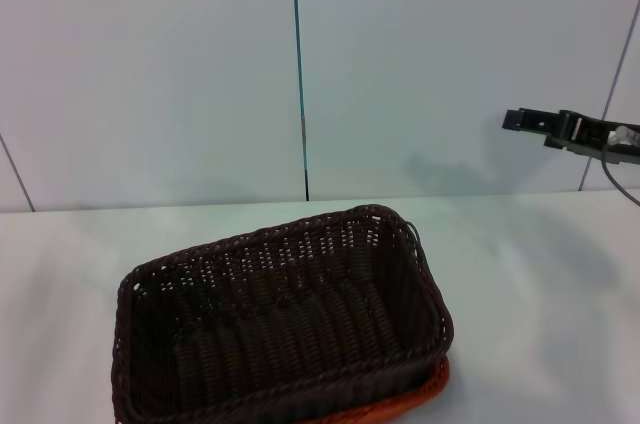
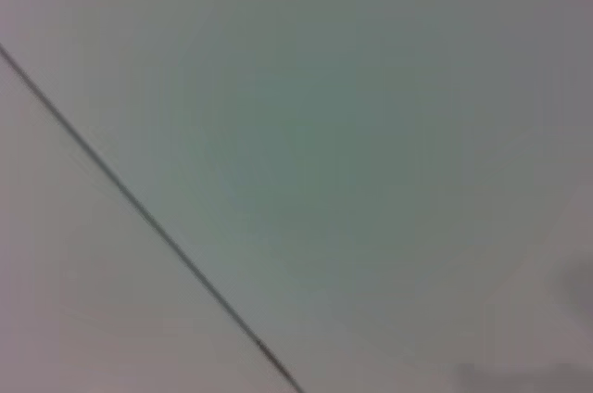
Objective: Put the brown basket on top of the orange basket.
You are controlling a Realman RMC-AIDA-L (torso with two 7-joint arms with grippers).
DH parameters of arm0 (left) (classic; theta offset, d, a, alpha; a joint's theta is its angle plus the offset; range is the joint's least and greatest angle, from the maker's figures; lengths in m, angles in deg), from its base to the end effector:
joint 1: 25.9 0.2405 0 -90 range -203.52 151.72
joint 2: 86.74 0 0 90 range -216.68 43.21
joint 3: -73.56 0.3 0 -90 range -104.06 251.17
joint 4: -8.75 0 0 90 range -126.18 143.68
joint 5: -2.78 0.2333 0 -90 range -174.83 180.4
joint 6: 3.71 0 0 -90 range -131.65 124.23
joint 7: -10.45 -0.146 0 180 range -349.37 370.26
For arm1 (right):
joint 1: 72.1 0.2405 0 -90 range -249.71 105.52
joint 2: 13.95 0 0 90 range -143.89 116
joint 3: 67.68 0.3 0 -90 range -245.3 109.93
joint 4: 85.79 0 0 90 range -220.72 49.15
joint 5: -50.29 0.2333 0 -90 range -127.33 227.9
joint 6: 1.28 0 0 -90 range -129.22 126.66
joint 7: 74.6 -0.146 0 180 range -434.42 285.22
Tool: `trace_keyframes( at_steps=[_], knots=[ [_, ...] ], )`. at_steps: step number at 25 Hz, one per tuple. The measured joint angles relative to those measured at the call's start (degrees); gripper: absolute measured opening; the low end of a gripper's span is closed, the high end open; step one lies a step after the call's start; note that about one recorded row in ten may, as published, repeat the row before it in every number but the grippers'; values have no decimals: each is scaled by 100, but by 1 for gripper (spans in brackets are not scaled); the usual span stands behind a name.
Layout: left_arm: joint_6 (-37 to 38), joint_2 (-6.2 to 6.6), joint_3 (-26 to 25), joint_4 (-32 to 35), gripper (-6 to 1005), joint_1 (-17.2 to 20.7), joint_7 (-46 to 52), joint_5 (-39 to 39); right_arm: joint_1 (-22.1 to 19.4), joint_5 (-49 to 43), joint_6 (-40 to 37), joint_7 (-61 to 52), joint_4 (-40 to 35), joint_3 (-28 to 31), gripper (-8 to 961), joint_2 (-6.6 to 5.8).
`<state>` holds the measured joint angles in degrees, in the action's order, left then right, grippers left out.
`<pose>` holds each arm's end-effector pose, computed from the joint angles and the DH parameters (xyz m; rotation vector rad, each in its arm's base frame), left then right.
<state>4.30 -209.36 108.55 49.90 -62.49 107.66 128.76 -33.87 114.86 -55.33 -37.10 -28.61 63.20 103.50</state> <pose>-0.3916 0.4786 0.0786 -1.4273 -0.8270 -0.0605 0.2314 0.5028 0.0710 -1.3149 -1.9539 -0.8532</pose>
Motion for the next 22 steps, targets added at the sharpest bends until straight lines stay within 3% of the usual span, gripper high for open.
trace_keyframes(
  at_steps=[10,22],
  knots=[
    [-9,-74,356,133,807,193,5,-828,-176,891,131,1770,-504,567,819,123],
    [23,-103,945,115,807,395,9,-1659,-366,952,612,2823,-763,770,815,129]
  ],
)
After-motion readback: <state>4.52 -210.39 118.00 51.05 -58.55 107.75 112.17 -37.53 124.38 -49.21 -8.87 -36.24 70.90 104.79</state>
